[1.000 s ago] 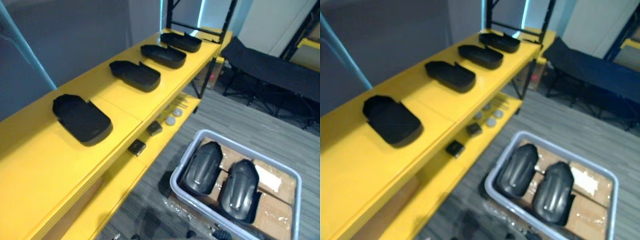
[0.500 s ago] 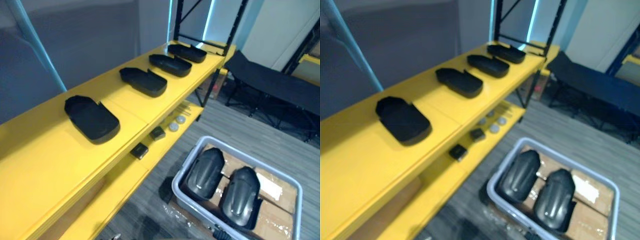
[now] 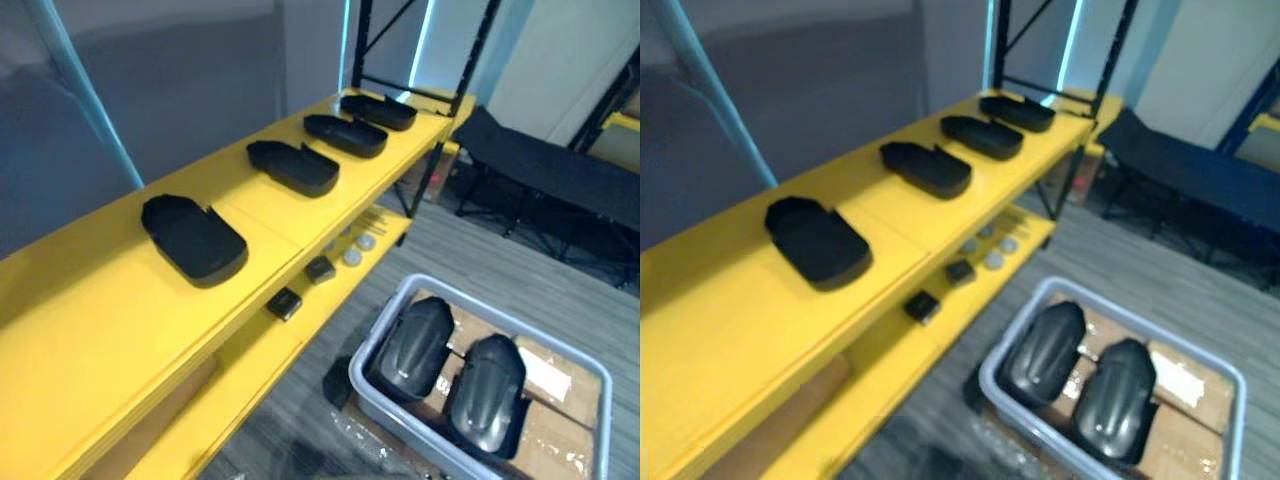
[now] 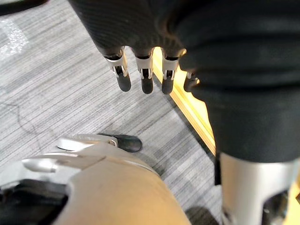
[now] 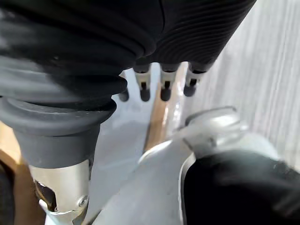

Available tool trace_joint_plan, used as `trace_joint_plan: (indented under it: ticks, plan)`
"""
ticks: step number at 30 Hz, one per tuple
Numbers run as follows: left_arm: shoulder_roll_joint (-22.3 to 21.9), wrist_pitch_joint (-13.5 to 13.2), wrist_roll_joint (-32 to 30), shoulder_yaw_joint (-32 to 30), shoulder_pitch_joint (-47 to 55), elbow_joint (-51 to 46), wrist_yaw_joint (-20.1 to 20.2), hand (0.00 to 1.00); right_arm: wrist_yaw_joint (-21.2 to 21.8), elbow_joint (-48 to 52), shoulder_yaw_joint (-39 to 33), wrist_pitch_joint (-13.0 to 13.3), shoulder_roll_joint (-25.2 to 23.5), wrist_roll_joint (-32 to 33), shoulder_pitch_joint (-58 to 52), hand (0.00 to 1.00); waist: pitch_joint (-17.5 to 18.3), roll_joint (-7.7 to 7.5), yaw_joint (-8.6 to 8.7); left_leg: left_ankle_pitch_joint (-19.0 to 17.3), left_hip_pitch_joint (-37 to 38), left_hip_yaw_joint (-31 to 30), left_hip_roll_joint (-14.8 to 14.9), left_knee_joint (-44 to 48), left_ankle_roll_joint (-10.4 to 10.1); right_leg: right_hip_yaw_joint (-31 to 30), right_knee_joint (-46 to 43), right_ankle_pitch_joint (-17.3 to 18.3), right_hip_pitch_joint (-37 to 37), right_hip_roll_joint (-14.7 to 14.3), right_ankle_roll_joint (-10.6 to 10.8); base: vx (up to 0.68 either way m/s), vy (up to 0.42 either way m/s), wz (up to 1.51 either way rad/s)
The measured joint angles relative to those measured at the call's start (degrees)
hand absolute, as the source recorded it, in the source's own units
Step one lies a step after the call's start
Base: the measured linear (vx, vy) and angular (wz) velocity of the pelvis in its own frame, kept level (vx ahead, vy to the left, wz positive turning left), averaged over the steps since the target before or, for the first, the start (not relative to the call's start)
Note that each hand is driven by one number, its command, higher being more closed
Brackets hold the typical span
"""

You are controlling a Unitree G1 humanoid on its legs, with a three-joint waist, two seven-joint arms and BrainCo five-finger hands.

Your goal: Walk over and take plastic housings, then place them on the shelf

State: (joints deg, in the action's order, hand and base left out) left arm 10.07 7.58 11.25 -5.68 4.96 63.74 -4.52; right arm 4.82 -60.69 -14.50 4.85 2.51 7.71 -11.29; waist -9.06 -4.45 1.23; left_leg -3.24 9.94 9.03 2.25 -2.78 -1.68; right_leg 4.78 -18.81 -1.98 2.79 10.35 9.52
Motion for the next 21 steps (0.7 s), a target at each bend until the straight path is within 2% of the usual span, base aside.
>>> trace_joint_plan:
  ticks: [1,2,3,4,5,6,9,10,11,13,14,15,16,17,18,19,20,21]
  plan:
    - [0.1,0.0,-0.1,0.0,-0.3,-0.1,-0.1,0.0,0.0,0.3,0.0,0.1,-0.2,0.0,0.0,0.0,-0.1,-0.12,0.0,-0.4,-0.3,0.3,0.0,0.9,0.2,0.0,-0.8,-0.6,0.9,0.0,-0.1,-0.24,0.094,-0.54]
    - [0.1,0.0,0.0,-0.3,-1.3,-1.2,-1.2,0.0,0.0,1.2,0.0,0.2,-0.1,0.0,0.4,0.0,-0.5,0.51,-0.12,-2.7,-3.4,1.5,1.6,4.2,1.6,-0.2,-0.7,-4.5,2.9,-1.0,-0.5,-0.1,0.065,-0.47]
    - [0.1,-0.1,0.1,-0.5,-1.3,-1.9,-1.6,0.0,0.0,1.1,0.1,0.2,0.0,0.0,1.5,0.0,-1.4,1.25,-0.06,-2.9,-4.1,2.6,2.2,5.1,2.1,0.1,-8.0,-3.2,5.4,-0.9,-3.2,0.15,0.025,-0.46]
    - [0.4,0.0,0.1,-0.9,-2.2,-2.4,-2.0,0.0,0.0,1.0,0.1,0.3,0.0,0.0,1.6,0.0,-2.1,0.92,0.73,-2.7,-4.0,2.8,2.6,6.2,2.1,0.5,-23.1,-0.7,8.7,-0.3,-6.0,0.53,-0.078,-0.14]
    - [0.8,0.1,0.0,-0.9,-2.6,-3.0,-2.1,0.0,0.0,0.9,0.2,0.3,-0.2,0.0,0.9,0.0,-2.0,0.61,1.46,-2.9,-4.1,2.9,2.8,7.1,2.4,2.3,-36.7,2.2,9.8,0.6,-6.2,0.67,-0.134,-0.21]
    - [1.0,0.1,0.0,-1.8,-2.7,-4.2,-2.1,0.0,-0.2,0.6,0.1,0.4,-0.2,0.0,1.0,0.0,-2.0,0.62,1.16,-3.0,-4.1,4.2,3.2,7.4,2.6,3.5,-44.2,2.2,9.9,1.1,-6.0,0.54,-0.141,-0.31]
    - [0.6,1.2,-0.4,-5.5,-2.8,-4.6,-2.0,0.0,-0.3,0.1,-0.2,0.4,-0.1,-0.2,2.6,0.0,-1.8,0.55,1.12,-2.8,-6.4,7.6,3.9,7.9,3.1,7.0,-49.1,1.1,9.4,3.8,-4.8,0.43,-0.147,-0.71]
    - [0.6,1.7,-0.5,-6.1,-2.7,-4.5,-2.0,0.0,-0.3,0.1,-0.3,0.4,-0.2,-0.2,2.6,0.0,-1.8,0.61,1.16,-2.8,-7.2,8.2,4.3,8.5,3.2,7.9,-48.5,0.7,9.0,4.2,-4.8,0.36,-0.142,-0.75]
    - [0.5,2.6,-0.7,-7.3,-2.3,-4.6,-1.9,0.0,-0.7,0.1,-0.4,0.3,-0.2,-0.2,2.5,0.0,-1.8,0.62,1.06,-2.9,-8.1,9.5,5.1,9.2,3.3,9.3,-45.8,-1.5,8.2,5.2,-4.7,0.26,-0.122,-0.72]
    - [0.7,3.8,-1.3,-8.4,-1.3,-4.7,-1.6,0.0,-1.1,0.1,-0.6,0.3,-0.5,-0.6,2.5,0.0,-1.6,0.3,0.91,-3.1,-8.5,12.0,5.9,10.1,3.0,12.0,-34.4,-11.6,5.5,6.3,-6.4,0.1,-0.097,-0.79]
    - [0.5,4.2,-2.3,-9.6,-0.8,-4.6,-1.6,0.0,-1.1,0.4,-0.8,0.2,-0.6,-0.7,2.5,0.0,-1.0,-0.59,0.47,-4.2,-9.4,13.5,5.9,12.2,1.3,13.8,-27.5,-17.2,4.5,6.8,-6.1,-0.06,-0.077,-0.62]
    - [0.1,4.7,-2.6,-9.4,-0.7,-4.6,-1.6,0.0,-1.1,0.6,-1.4,0.2,-0.5,-0.7,2.4,0.0,-0.9,0.2,0.45,-4.3,-9.7,13.6,6.6,12.8,1.4,14.7,-26.6,-17.2,4.1,6.6,-6.2,-0.03,-0.112,-0.62]
    - [-1.5,5.1,-2.8,-9.3,-0.1,-4.6,-1.4,0.0,-1.2,0.8,-2.0,0.2,0.1,-0.7,1.9,0.0,0.0,2.66,0.46,-3.9,-9.7,14.2,8.2,11.7,0.9,16.9,-25.5,-17.2,4.0,6.4,-6.1,0.0,-0.09,-0.45]
    - [-2.6,5.0,-2.8,-9.2,0.3,-4.7,-1.4,0.0,-1.1,0.8,-2.4,0.2,0.9,-0.7,1.5,0.0,0.1,4.05,0.28,-2.8,-8.7,16.0,9.1,10.1,0.8,18.3,-25.7,-15.2,4.1,6.9,-5.6,0.02,-0.089,-0.5]
    - [-2.9,5.0,-2.8,-9.0,0.5,-4.8,-1.5,0.0,-1.1,0.8,-2.4,0.3,1.1,-0.8,1.7,0.0,0.1,4.25,-0.16,-2.5,-8.1,17.0,9.2,9.6,0.6,19.3,-25.6,-10.7,4.0,7.3,-5.1,-0.03,-0.082,-0.76]
    - [-3.4,4.9,-2.7,-8.7,0.8,-5.2,-1.5,0.0,-1.1,0.8,-2.2,0.3,1.5,-0.7,1.8,0.0,0.3,4.06,-0.57,-2.2,-7.9,19.4,9.9,9.5,0.1,20.7,-20.2,0.2,3.9,7.1,-2.4,-0.14,-0.066,-0.98]
    - [-2.8,4.8,-2.6,-8.8,1.4,-5.4,-1.7,0.0,-1.2,0.8,-1.6,0.4,1.3,-0.7,2.8,0.0,0.4,3.38,-0.84,-1.9,-8.5,21.7,10.7,10.5,-0.4,21.2,-6.2,1.2,2.6,4.0,-2.5,-0.17,-0.064,-1.1]
    - [-2.0,4.6,-2.1,-8.8,1.5,-5.3,-2.0,0.0,-1.2,0.8,-0.9,0.5,0.8,-0.7,3.2,0.0,0.7,1.96,-0.93,-1.9,-9.1,22.7,10.3,11.1,-0.4,21.3,0.6,-4.5,2.7,3.3,-3.8,-0.14,-0.187,-1.09]
